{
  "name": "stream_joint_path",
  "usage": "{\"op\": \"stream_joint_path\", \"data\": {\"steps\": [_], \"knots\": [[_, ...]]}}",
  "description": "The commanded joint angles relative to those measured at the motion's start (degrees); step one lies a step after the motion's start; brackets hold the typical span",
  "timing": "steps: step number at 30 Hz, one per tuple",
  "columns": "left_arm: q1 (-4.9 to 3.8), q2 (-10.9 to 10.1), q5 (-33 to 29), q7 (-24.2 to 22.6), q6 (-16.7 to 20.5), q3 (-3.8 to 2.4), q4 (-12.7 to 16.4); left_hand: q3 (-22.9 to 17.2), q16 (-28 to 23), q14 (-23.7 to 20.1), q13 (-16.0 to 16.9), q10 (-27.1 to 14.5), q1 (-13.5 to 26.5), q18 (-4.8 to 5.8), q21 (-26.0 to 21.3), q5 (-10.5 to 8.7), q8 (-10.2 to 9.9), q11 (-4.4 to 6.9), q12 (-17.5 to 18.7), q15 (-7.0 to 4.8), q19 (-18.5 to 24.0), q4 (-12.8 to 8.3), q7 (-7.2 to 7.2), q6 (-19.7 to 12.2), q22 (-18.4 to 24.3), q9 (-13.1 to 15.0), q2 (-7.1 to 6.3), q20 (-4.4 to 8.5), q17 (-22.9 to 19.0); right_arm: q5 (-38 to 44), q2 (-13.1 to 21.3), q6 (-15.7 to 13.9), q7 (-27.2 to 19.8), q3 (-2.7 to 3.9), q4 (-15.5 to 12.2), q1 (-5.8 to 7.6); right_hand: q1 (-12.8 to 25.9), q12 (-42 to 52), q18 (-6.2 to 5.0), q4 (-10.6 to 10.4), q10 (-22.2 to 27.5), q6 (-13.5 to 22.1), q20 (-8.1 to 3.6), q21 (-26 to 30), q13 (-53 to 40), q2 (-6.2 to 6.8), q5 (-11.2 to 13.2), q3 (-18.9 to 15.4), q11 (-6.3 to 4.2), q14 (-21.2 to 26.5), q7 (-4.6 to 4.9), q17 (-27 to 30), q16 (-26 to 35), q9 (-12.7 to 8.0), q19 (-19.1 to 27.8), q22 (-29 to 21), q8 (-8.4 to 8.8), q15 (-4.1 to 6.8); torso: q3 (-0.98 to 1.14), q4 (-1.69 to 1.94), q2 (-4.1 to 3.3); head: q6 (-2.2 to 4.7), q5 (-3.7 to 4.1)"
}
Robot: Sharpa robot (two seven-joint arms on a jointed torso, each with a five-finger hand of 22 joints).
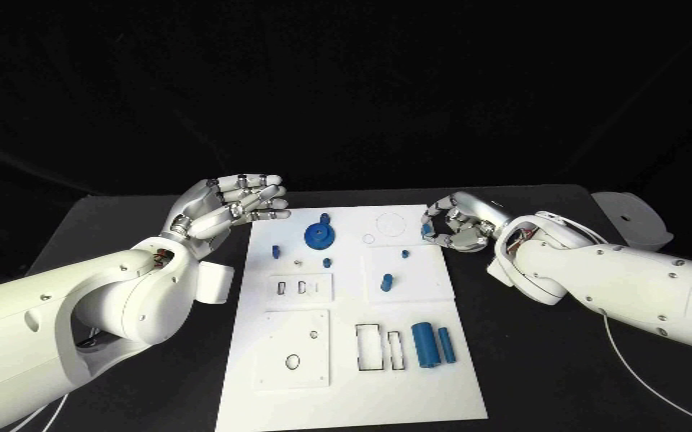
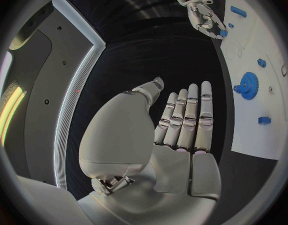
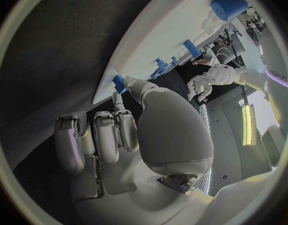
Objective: Assemble the parts on the task board
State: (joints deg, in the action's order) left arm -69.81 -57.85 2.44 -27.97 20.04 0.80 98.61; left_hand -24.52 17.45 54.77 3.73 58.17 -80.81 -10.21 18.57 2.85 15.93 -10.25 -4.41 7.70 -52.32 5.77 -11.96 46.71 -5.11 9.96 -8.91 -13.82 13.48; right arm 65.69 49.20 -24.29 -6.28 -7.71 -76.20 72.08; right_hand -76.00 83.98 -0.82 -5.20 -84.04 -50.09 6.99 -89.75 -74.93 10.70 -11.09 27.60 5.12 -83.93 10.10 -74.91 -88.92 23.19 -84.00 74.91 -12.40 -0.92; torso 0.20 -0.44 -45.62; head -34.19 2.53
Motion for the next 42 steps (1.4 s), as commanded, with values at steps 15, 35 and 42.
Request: {"op": "stream_joint_path", "data": {"steps": [15,35,42], "knots": [[-0.05,0.02,-0.33,-0.41,-0.69,-0.04,0.12,-0.28,-0.28,0.43,-0.02,0.37,0.42,-0.3,-0.27,0.12,-0.22,-0.11,0.23,0.11,-0.5,-0.01,-1.35,0.24,0.07,-0.06,0.06,0.06,0.05,1.24,-0.61,1.16,1.57,-0.01,0.21,-0.09,0.14,0.5,0.82,0.1,-1.06,-1.23,0.23,-0.25,-9.96,-1.04,0.21,0.69,-0.16,-5.51,-0.33,-12.67,-0.43,0.23,-6.0,15.09,-0.63,-0.03,0.03,-0.01,0.0,-0.08,0.37],[-0.06,-0.18,-0.34,-0.38,-0.68,-0.04,0.19,-0.34,-0.34,0.4,-0.02,0.34,0.49,-0.29,-0.3,0.12,-0.27,-0.15,0.3,0.13,-0.49,-0.03,-1.4,0.21,0.1,-0.08,0.07,0.05,0.07,1.24,-0.86,-4.65,2.48,0.0,-0.23,-0.13,0.6,1.59,0.82,0.49,-2.17,-4.67,-0.86,-0.25,-10.94,-2.82,-1.51,1.68,-1.56,-5.59,-1.93,-12.99,-0.51,1.25,-6.0,15.09,-2.35,1.18,0.06,0.02,-0.01,-0.26,0.29],[-0.06,-0.17,-0.34,-0.38,-0.72,-0.04,-0.03,-0.34,-0.34,0.4,-0.02,0.34,0.49,-0.29,-0.3,0.12,-0.27,-0.15,0.3,0.13,-0.49,-0.03,-1.4,0.21,0.1,-0.08,0.07,0.05,0.07,0.63,-0.02,-7.21,3.34,0.16,-3.08,-0.05,0.63,1.69,0.82,0.69,-2.31,-5.28,-1.15,-0.25,-11.04,-3.32,-1.7,1.86,-1.89,-5.6,-2.31,-13.04,-0.52,1.58,-6.0,15.09,-2.82,1.48,0.05,-0.04,0.08,-0.26,0.04]]}}
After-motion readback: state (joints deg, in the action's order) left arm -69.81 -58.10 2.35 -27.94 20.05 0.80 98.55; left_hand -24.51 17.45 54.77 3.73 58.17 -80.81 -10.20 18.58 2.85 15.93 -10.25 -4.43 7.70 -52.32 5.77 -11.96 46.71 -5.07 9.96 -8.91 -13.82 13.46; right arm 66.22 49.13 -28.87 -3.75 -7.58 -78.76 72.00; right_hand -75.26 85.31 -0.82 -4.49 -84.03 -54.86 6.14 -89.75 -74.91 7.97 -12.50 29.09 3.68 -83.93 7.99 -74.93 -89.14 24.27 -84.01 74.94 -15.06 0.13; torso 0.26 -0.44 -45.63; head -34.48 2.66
